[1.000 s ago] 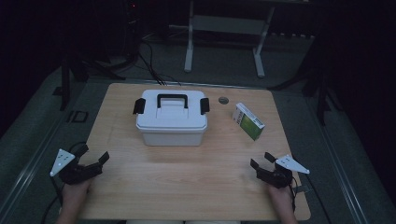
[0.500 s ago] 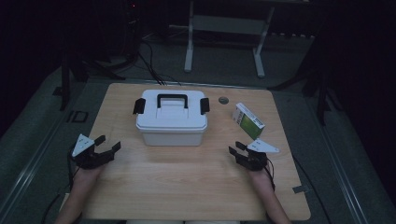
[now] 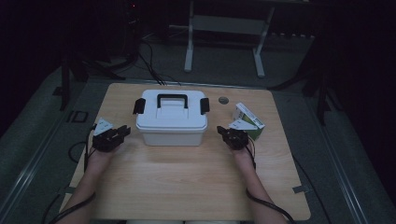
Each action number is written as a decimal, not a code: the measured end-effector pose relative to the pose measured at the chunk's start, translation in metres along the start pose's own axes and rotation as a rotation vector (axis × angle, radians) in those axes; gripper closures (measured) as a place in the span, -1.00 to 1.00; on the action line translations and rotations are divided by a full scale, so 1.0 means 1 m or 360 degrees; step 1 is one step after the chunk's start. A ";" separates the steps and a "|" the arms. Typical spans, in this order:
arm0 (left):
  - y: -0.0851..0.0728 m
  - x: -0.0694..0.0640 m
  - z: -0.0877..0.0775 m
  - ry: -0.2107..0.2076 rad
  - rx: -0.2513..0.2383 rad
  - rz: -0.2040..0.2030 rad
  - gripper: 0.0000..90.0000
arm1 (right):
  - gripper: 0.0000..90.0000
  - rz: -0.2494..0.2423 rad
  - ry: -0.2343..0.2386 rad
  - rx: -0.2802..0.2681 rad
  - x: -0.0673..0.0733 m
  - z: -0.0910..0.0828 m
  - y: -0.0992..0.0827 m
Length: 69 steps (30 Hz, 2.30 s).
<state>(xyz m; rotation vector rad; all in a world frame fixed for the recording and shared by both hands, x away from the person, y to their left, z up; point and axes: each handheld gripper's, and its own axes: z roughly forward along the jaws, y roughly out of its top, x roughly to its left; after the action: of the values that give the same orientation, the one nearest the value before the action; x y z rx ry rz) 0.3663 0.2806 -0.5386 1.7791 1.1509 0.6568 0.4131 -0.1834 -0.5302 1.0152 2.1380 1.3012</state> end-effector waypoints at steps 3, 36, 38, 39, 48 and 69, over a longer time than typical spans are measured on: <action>0.004 -0.001 0.008 0.0016 0.0067 0.0055 0.92 | 1.00 -0.0001 0.0022 0.0008 0.005 0.012 0.004; 0.023 -0.019 0.029 -0.0219 0.0005 0.0003 1.00 | 1.00 -0.0015 0.0140 0.0063 0.024 0.034 0.019; 0.023 -0.020 0.027 -0.0229 0.0010 0.0006 1.00 | 1.00 -0.0016 0.0143 0.0058 0.025 0.033 0.018; 0.023 -0.020 0.027 -0.0236 0.0013 0.0004 1.00 | 1.00 -0.0012 0.0146 0.0059 0.025 0.032 0.018; 0.020 -0.029 0.019 -0.0260 0.0028 0.0030 1.00 | 1.00 -0.0051 0.0150 0.0070 0.029 0.020 0.013; 0.012 -0.059 0.001 -0.0342 0.0060 0.0057 1.00 | 1.00 -0.0078 0.0171 0.0073 0.033 -0.021 -0.008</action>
<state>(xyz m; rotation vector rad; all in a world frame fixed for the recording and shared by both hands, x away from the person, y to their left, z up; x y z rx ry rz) 0.3466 0.2245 -0.5268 1.8561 0.9934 0.4538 0.3749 -0.1717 -0.5272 0.9240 2.2677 1.3165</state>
